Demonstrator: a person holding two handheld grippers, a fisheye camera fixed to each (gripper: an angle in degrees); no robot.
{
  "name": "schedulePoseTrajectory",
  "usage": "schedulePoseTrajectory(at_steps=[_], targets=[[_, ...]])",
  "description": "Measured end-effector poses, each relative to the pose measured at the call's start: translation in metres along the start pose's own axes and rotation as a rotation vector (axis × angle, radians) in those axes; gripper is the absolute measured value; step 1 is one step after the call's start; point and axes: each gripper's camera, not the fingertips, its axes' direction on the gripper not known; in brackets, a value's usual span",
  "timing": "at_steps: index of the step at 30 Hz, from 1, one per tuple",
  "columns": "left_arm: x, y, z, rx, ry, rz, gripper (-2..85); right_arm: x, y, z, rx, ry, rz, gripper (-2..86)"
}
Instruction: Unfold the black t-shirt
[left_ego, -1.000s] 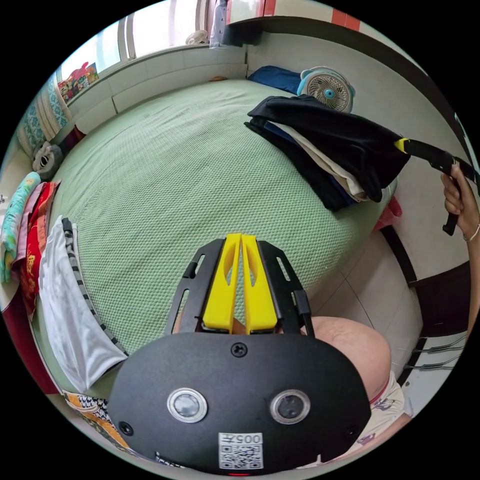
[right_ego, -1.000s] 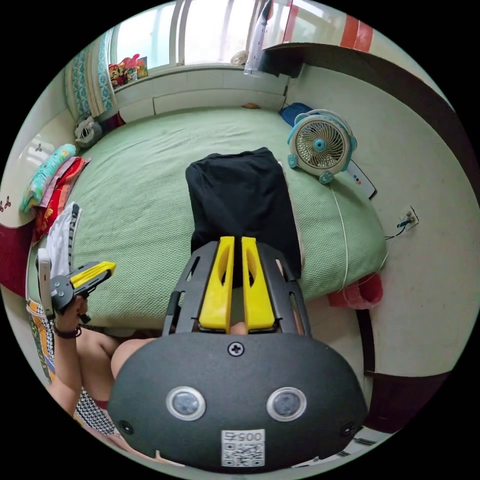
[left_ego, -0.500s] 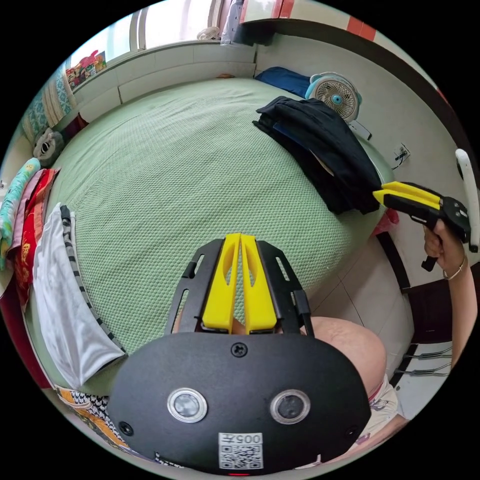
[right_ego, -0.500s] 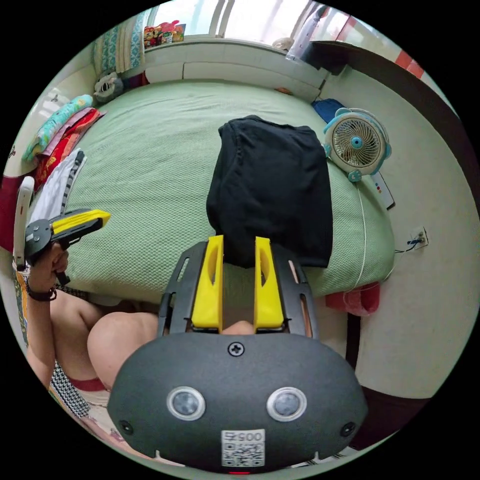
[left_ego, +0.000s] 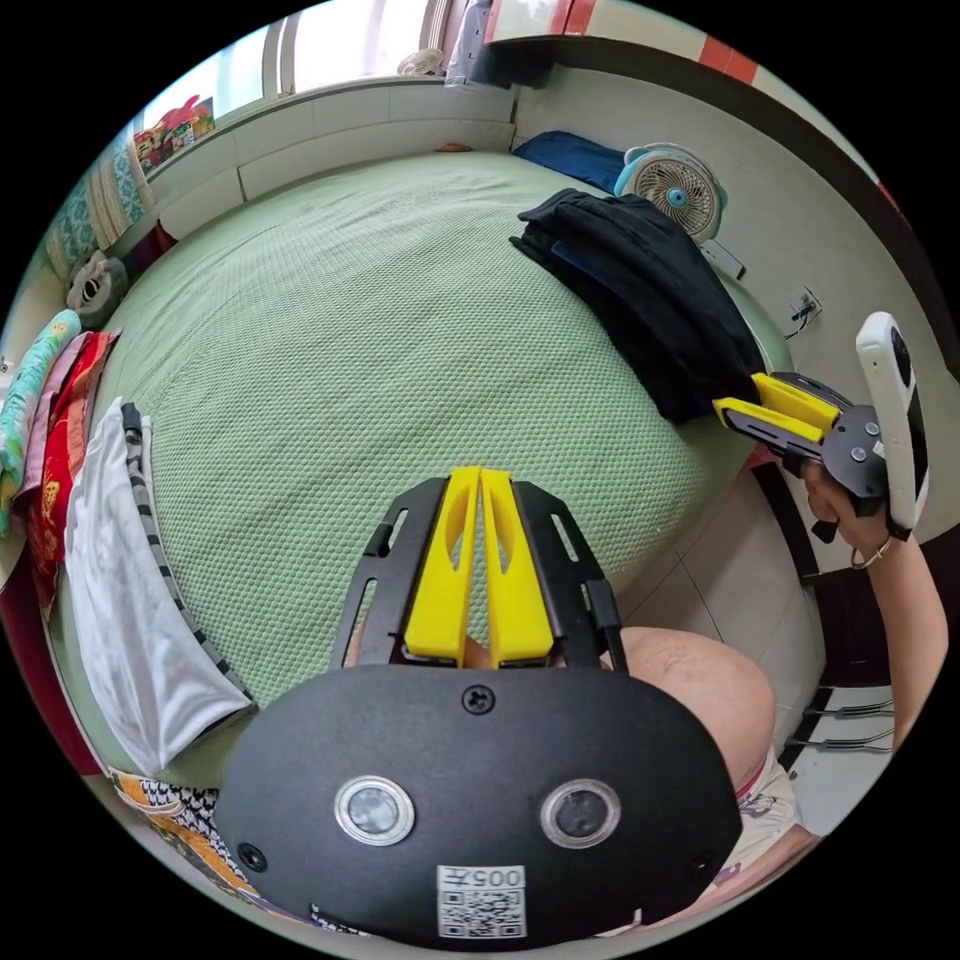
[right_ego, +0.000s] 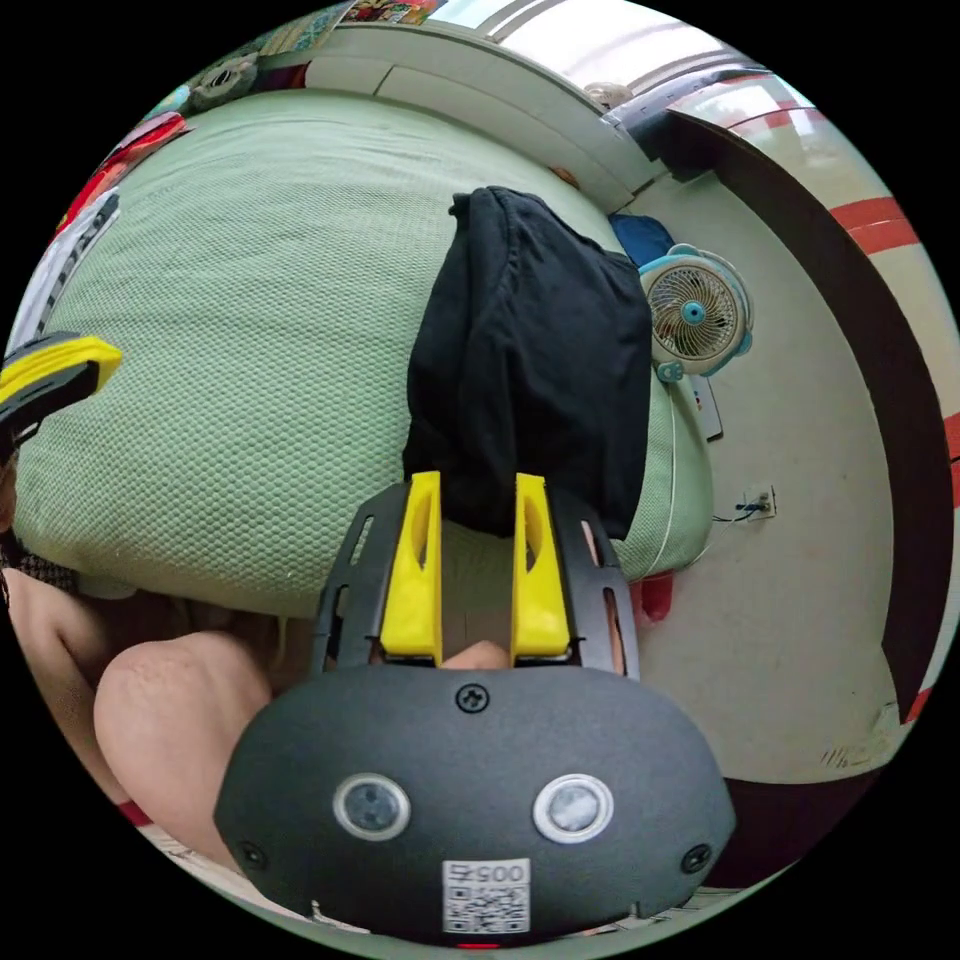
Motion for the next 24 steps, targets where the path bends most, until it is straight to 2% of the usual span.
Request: schedulePoseTrajectory(at_steps=[4,12,14,19,24], targets=[[-0.007,0.000,-0.003,0.013,0.004,-0.002,-0.5,0.022,-0.006,-0.029,0.041,-0.104,0.051,1.0],[-0.026,0.001,-0.005,0.020,0.023,-0.038,-0.6,0.037,-0.043,-0.072,0.096,-0.357,0.096,-0.8],[-0.030,0.003,-0.005,0.018,0.030,-0.047,-0.6,0.020,-0.053,-0.080,0.103,-0.331,0.065,-0.8],[-0.040,0.007,-0.005,0.005,0.032,-0.054,-0.6,-0.018,-0.066,-0.063,0.018,-0.109,-0.016,0.0],[-0.050,0.009,-0.009,0.014,0.038,-0.059,-0.6,-0.025,-0.048,-0.031,-0.047,-0.079,-0.016,5.1]])
